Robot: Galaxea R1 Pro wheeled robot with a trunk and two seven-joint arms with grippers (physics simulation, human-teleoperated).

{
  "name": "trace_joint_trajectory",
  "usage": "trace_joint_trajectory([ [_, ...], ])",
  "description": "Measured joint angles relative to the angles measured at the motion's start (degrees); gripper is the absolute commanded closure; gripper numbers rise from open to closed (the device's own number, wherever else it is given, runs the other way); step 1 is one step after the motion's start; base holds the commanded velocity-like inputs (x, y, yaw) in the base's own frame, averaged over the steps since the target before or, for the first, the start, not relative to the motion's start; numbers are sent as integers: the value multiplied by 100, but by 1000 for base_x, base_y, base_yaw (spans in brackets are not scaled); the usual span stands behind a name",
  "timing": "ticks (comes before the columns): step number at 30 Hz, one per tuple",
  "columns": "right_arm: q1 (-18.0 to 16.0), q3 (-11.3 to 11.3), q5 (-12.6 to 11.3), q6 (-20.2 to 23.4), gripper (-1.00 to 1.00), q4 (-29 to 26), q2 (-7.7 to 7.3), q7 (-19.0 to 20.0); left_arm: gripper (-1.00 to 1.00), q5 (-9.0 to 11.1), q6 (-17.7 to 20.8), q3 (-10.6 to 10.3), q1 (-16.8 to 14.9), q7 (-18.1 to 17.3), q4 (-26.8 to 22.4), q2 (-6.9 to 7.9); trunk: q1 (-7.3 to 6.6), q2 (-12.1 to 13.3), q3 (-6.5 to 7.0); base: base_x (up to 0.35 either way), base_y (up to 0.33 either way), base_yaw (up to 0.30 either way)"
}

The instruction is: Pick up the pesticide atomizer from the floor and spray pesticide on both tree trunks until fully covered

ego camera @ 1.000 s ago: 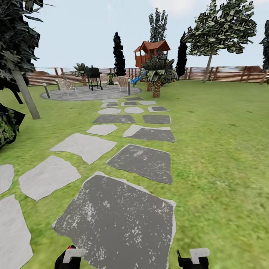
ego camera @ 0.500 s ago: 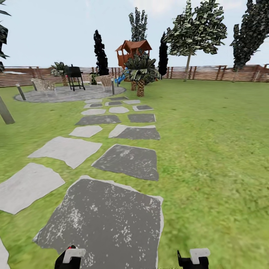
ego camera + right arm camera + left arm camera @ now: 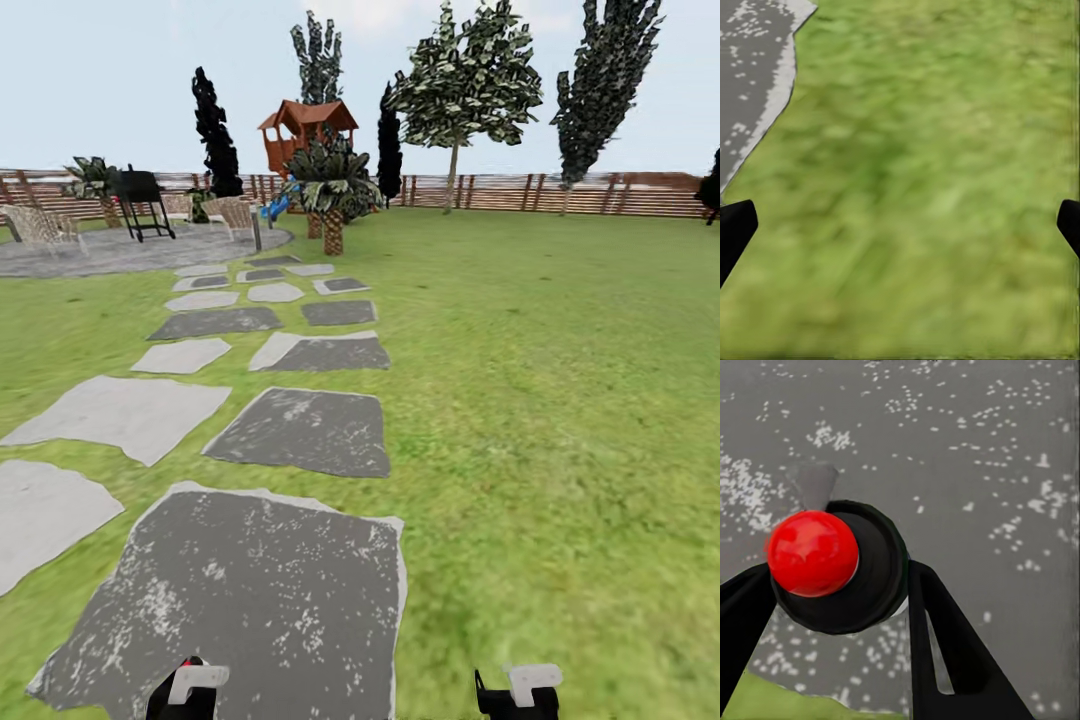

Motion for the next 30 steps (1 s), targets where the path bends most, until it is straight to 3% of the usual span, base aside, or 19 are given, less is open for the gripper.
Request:
trace_joint_trajectory([
  [30,0,0,0,1,-100,0,0,0,100,0,0,1,0,0,0,0,0,0,-69,0,0,-277],
])
